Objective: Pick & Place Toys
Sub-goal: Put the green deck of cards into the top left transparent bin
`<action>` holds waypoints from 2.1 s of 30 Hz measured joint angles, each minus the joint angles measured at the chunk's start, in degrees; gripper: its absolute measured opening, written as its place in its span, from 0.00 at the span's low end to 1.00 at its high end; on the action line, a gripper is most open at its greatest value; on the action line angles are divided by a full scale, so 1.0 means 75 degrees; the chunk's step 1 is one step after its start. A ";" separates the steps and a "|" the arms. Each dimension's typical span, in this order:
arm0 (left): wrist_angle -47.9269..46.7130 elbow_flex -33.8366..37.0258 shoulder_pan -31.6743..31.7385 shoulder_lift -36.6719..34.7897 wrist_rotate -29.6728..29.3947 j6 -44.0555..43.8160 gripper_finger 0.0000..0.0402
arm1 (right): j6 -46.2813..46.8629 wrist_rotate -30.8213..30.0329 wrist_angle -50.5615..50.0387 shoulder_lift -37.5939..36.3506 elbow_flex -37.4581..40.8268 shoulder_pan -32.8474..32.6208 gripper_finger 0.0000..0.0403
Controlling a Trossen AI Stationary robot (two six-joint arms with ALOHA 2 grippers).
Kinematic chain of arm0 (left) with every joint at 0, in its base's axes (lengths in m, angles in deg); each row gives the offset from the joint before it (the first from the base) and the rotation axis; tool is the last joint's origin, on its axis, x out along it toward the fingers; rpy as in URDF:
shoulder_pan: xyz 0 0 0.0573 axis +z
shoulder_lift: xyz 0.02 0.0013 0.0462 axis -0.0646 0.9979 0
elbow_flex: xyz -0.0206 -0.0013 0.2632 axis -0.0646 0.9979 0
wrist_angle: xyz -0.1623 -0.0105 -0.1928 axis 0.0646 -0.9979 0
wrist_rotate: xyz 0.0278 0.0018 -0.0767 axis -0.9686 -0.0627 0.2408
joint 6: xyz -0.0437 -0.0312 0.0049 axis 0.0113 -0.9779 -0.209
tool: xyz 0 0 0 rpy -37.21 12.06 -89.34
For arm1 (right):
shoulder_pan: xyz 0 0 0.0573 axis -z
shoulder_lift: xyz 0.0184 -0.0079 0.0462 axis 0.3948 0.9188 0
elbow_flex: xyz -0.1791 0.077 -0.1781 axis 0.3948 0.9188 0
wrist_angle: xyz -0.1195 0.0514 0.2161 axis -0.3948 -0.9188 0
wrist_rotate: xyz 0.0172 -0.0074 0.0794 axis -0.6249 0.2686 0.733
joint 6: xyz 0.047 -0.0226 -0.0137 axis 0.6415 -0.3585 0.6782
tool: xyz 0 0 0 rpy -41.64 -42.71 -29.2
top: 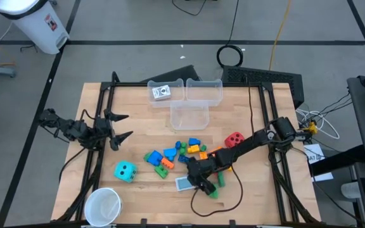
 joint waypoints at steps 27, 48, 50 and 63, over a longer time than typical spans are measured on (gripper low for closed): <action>-0.0003 0.0000 0.0002 0.0000 0.0020 -0.0002 0.94 | 0.0681 -0.1389 0.0769 0.0006 0.0009 0.0064 0.50; -0.0003 0.0000 0.0003 0.0000 0.0012 0.0000 0.94 | 0.1765 -0.1134 0.0710 -0.0217 0.0009 0.0000 0.06; -0.0003 0.0000 0.0003 -0.0002 -0.0001 -0.0002 0.94 | 0.1758 -0.1096 0.0799 -0.0358 0.0000 -0.0048 0.06; -0.0005 0.0000 0.0003 -0.0003 -0.0085 0.1673 0.94 | 0.1564 -0.2233 0.0037 -0.2464 0.1122 -0.0050 0.06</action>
